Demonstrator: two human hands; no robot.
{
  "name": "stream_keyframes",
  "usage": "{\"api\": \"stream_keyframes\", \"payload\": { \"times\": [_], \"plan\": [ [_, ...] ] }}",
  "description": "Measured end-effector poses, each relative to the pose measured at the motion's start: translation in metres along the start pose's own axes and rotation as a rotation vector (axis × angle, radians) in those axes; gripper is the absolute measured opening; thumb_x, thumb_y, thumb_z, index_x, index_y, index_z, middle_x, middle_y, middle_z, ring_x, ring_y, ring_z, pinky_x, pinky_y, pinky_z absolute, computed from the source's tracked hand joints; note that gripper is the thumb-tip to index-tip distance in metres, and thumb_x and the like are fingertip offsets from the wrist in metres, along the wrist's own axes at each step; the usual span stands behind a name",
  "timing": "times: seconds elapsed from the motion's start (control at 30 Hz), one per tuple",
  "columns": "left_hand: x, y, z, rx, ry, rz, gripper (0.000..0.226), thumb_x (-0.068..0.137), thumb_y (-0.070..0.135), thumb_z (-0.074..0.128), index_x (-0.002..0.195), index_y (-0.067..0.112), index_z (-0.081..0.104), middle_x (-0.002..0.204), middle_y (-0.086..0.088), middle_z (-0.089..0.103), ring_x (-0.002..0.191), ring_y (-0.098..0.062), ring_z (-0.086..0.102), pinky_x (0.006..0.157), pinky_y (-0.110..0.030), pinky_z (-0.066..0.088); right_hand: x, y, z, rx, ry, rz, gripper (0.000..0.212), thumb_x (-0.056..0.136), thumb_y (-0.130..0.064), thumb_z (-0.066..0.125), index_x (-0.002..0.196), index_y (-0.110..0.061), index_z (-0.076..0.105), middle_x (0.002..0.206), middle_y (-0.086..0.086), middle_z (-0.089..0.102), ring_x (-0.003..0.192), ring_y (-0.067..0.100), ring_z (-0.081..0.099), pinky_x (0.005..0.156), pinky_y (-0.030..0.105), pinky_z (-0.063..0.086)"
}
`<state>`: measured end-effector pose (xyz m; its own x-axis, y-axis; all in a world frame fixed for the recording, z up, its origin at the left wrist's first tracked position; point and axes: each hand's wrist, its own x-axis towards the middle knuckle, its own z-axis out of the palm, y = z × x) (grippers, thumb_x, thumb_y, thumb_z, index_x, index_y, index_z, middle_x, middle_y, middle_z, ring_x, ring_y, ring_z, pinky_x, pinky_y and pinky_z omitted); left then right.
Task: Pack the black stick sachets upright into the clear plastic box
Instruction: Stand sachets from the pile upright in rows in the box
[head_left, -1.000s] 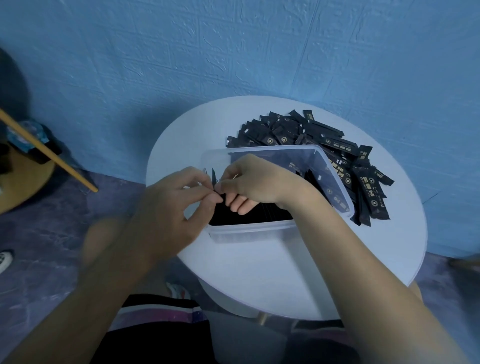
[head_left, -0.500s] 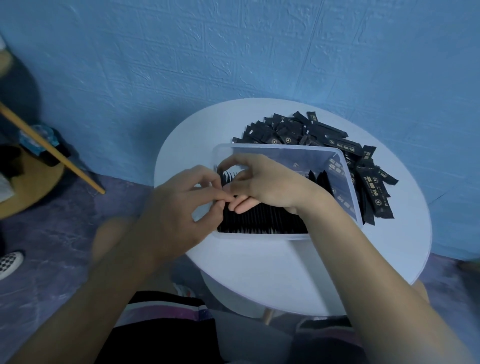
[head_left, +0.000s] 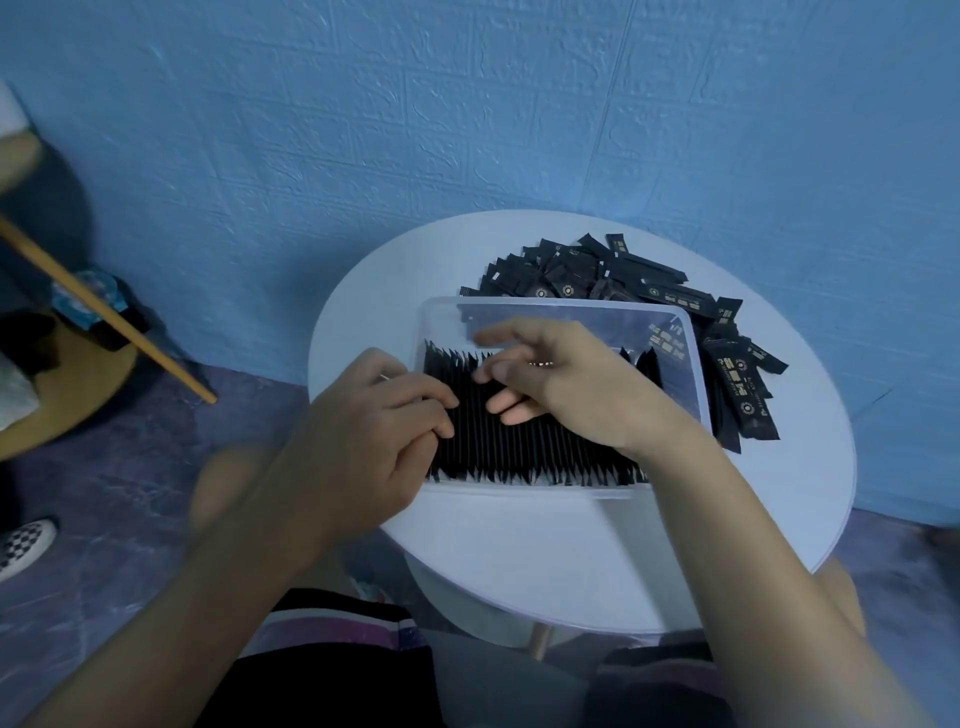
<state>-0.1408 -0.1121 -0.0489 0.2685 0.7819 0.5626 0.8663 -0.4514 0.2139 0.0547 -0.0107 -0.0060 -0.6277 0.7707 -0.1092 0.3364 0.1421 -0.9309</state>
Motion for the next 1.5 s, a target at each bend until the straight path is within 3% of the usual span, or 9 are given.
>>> {"api": "stream_keyframes", "payload": {
  "times": [0.13, 0.27, 0.4, 0.5, 0.7, 0.83, 0.97, 1.1, 1.5],
  "plan": [
    [-0.001, 0.002, 0.0, 0.001, 0.023, -0.024, 0.034, 0.093, 0.013, 0.044, 0.077, 0.013, 0.074, 0.095, 0.005, 0.073, 0.088, -0.016, 0.05, 0.078, -0.018, 0.036, -0.029, 0.008, -0.021, -0.049, 0.199, -0.013, 0.024, 0.102, -0.009, 0.054, 0.123, -0.017, 0.064, 0.096, 0.008, 0.072, 0.08, 0.015, 0.07, 0.077, 0.029, 0.06],
    [0.001, 0.0, 0.003, 0.031, 0.062, -0.047, 0.033, 0.093, 0.012, 0.044, 0.074, 0.012, 0.071, 0.088, 0.004, 0.07, 0.085, -0.019, 0.051, 0.074, -0.027, 0.04, -0.052, 0.019, -0.041, -0.505, 0.49, -0.097, 0.02, 0.098, -0.024, 0.058, 0.112, -0.033, 0.069, 0.087, -0.013, 0.073, 0.081, 0.01, 0.069, 0.084, 0.039, 0.056],
    [0.004, 0.0, 0.006, 0.077, 0.115, -0.065, 0.032, 0.091, 0.009, 0.045, 0.072, 0.009, 0.07, 0.086, 0.0, 0.07, 0.082, -0.023, 0.052, 0.073, -0.031, 0.04, -0.06, 0.03, -0.051, -0.625, 0.776, -0.145, 0.02, 0.094, -0.022, 0.061, 0.112, -0.03, 0.067, 0.092, -0.015, 0.063, 0.077, 0.009, 0.056, 0.078, 0.035, 0.048],
    [0.005, -0.002, 0.009, 0.096, 0.126, -0.076, 0.032, 0.091, 0.009, 0.045, 0.073, 0.008, 0.071, 0.086, -0.002, 0.07, 0.081, -0.026, 0.053, 0.074, -0.032, 0.04, -0.057, 0.047, -0.056, -0.594, 0.723, -0.046, 0.032, 0.094, -0.029, 0.064, 0.126, -0.031, 0.058, 0.098, -0.009, 0.06, 0.08, 0.015, 0.058, 0.075, 0.034, 0.045],
    [0.0, -0.004, 0.007, 0.113, 0.107, -0.1, 0.032, 0.089, 0.013, 0.047, 0.084, 0.01, 0.078, 0.093, 0.0, 0.07, 0.088, -0.026, 0.051, 0.077, -0.031, 0.04, -0.044, 0.074, -0.057, -0.316, 0.661, -0.11, 0.012, 0.098, -0.028, 0.061, 0.11, -0.031, 0.065, 0.065, -0.013, 0.058, 0.06, 0.009, 0.051, 0.06, 0.033, 0.046],
    [0.0, -0.006, 0.008, 0.098, 0.122, -0.116, 0.034, 0.089, 0.013, 0.045, 0.082, 0.01, 0.079, 0.091, -0.001, 0.07, 0.089, -0.026, 0.05, 0.077, -0.03, 0.038, -0.046, 0.076, -0.064, -0.114, 0.581, -0.112, 0.028, 0.105, -0.037, 0.05, 0.104, -0.017, 0.07, 0.079, 0.012, 0.063, 0.066, 0.016, 0.056, 0.058, 0.037, 0.052],
    [0.001, -0.008, 0.009, 0.089, 0.125, -0.102, 0.034, 0.089, 0.012, 0.045, 0.081, 0.01, 0.079, 0.091, -0.001, 0.07, 0.089, -0.026, 0.051, 0.076, -0.033, 0.041, -0.05, 0.089, -0.083, -0.508, 0.701, 0.009, 0.016, 0.098, -0.034, 0.057, 0.108, -0.029, 0.069, 0.102, -0.007, 0.066, 0.091, 0.02, 0.064, 0.076, 0.031, 0.043],
    [0.001, -0.009, 0.011, 0.086, 0.142, -0.095, 0.034, 0.089, 0.011, 0.045, 0.081, 0.01, 0.078, 0.09, -0.002, 0.07, 0.088, -0.027, 0.051, 0.077, -0.031, 0.039, -0.048, 0.09, -0.098, -0.746, 0.691, 0.138, 0.041, 0.092, -0.033, 0.069, 0.131, -0.024, 0.062, 0.131, -0.002, 0.054, 0.109, 0.023, 0.058, 0.084, 0.027, 0.034],
    [0.007, -0.012, 0.019, 0.084, 0.178, -0.09, 0.033, 0.088, 0.007, 0.045, 0.08, 0.008, 0.077, 0.09, -0.002, 0.07, 0.089, -0.028, 0.052, 0.081, -0.028, 0.036, -0.019, 0.098, -0.113, -0.822, 0.573, 0.138, 0.039, 0.09, -0.03, 0.07, 0.128, -0.029, 0.063, 0.12, 0.001, 0.056, 0.111, 0.027, 0.058, 0.083, 0.031, 0.04]
  ]
}}
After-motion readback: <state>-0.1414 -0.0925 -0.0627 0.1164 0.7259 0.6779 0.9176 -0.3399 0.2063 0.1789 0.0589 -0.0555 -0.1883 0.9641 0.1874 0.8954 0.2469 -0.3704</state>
